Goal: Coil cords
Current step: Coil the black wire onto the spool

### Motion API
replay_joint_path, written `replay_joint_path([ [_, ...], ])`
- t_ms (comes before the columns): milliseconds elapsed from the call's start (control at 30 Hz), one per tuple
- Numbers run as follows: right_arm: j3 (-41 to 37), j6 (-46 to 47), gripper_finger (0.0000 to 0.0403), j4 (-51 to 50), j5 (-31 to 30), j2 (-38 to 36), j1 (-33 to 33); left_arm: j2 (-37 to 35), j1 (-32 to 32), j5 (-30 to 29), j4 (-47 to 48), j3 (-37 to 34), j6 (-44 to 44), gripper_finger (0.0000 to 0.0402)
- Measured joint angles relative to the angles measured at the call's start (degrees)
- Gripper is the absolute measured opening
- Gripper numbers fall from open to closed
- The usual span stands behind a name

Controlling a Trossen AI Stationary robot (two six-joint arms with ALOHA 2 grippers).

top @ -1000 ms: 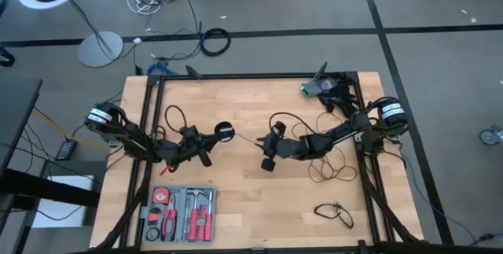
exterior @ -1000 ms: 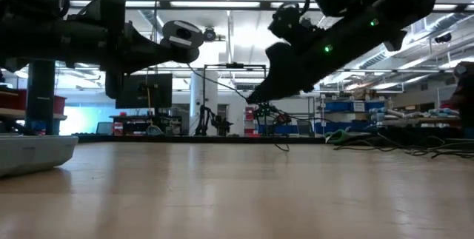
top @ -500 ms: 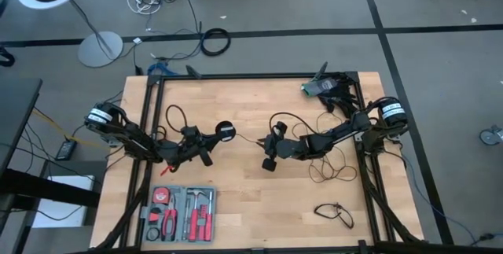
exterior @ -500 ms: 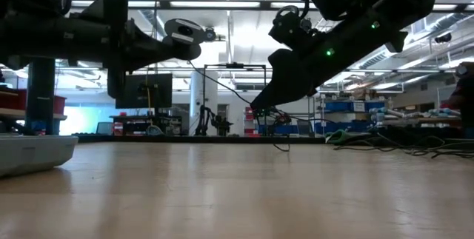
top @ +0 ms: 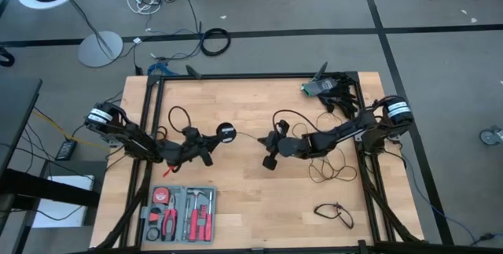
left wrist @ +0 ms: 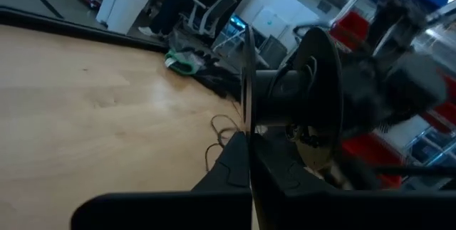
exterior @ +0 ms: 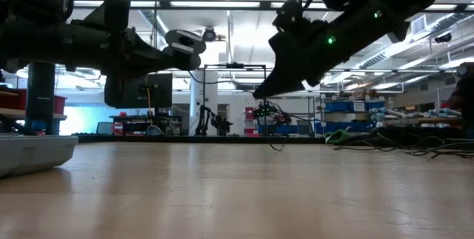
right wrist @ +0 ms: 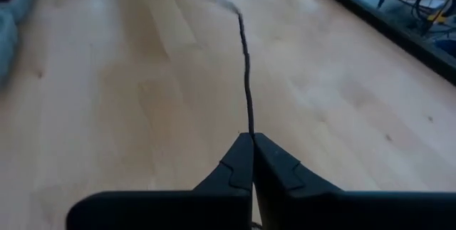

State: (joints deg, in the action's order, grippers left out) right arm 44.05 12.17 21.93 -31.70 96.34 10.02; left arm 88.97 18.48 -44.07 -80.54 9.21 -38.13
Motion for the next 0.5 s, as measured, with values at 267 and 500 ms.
replay_joint_path([
  [267,3.32,1.81,0.0001,0.21,1.04,-3.82,-0.1,0.0,0.0,1.95,14.78,2.95,-3.57,0.0],
  [500,9.63,1.58,0.0,-7.01,3.6,-3.69,-0.44,0.0,-0.18,2.27,30.28,11.24,-2.6,0.0],
])
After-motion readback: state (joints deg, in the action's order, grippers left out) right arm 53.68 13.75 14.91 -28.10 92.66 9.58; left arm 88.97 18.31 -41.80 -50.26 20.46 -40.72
